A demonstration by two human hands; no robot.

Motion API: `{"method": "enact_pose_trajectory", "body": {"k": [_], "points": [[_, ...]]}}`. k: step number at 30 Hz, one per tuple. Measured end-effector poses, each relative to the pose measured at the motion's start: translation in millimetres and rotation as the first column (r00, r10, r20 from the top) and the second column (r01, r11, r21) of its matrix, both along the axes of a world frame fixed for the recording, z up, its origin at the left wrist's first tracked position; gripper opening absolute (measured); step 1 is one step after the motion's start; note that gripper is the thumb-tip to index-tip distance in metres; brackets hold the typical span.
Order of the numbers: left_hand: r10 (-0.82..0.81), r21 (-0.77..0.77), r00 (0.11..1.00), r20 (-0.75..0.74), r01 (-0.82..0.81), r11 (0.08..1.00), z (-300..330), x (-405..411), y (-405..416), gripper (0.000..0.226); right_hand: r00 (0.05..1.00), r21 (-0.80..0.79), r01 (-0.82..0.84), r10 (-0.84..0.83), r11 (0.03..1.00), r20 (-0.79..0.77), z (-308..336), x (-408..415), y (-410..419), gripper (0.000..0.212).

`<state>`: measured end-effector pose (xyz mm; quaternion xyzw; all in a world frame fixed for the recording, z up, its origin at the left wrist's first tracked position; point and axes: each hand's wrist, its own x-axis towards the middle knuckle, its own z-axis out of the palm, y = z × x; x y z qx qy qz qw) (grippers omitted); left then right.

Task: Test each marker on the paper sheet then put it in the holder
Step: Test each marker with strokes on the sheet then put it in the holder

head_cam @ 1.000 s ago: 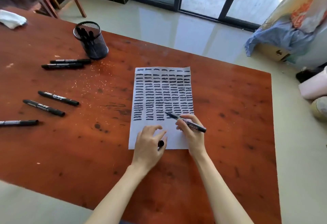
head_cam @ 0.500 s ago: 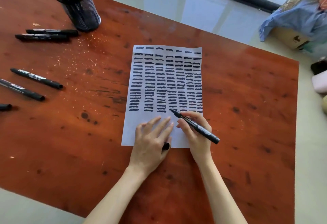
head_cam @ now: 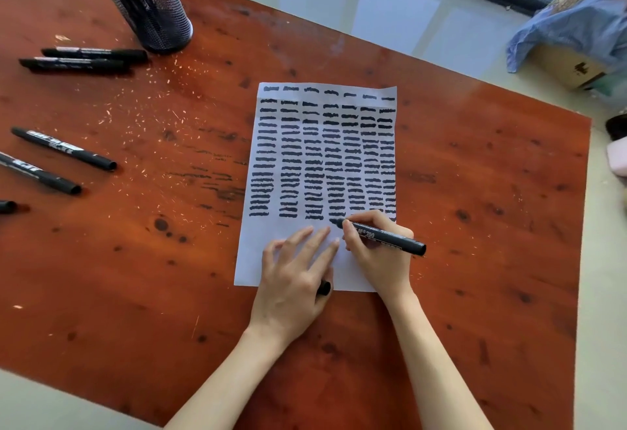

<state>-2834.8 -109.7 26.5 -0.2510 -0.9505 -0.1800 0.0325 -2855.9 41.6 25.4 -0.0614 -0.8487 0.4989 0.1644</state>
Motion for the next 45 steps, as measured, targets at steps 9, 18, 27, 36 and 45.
{"method": "enact_pose_trajectory", "body": {"k": [9,18,27,36,45], "points": [[-0.007,-0.016,1.000,0.013,0.007,1.000,3.1,-1.1,-0.3,0.044,1.000,0.051,0.021,-0.022,0.998,0.013,-0.3,-1.2,-1.1,0.027],[-0.003,-0.017,0.999,0.044,0.004,1.000,5.2,-1.1,-0.4,0.043,1.000,0.084,0.015,-0.015,0.996,-0.004,-1.0,-1.5,-0.6,0.027],[-0.009,-0.027,0.998,0.069,0.011,1.000,6.9,-1.6,-0.8,0.046,1.000,0.084,0.021,-0.020,0.996,-0.012,-0.7,-2.5,-1.7,0.024],[-0.009,-0.037,0.997,0.083,0.012,0.999,6.8,-1.7,-1.0,0.045,0.999,0.085,0.029,-0.028,0.996,-0.017,0.1,-2.9,-1.2,0.024],[-0.005,-0.036,0.997,0.076,0.008,0.999,5.5,-1.0,-0.8,0.044,0.999,0.089,0.049,-0.048,0.995,-0.012,-0.2,-2.4,-1.1,0.027]]}}
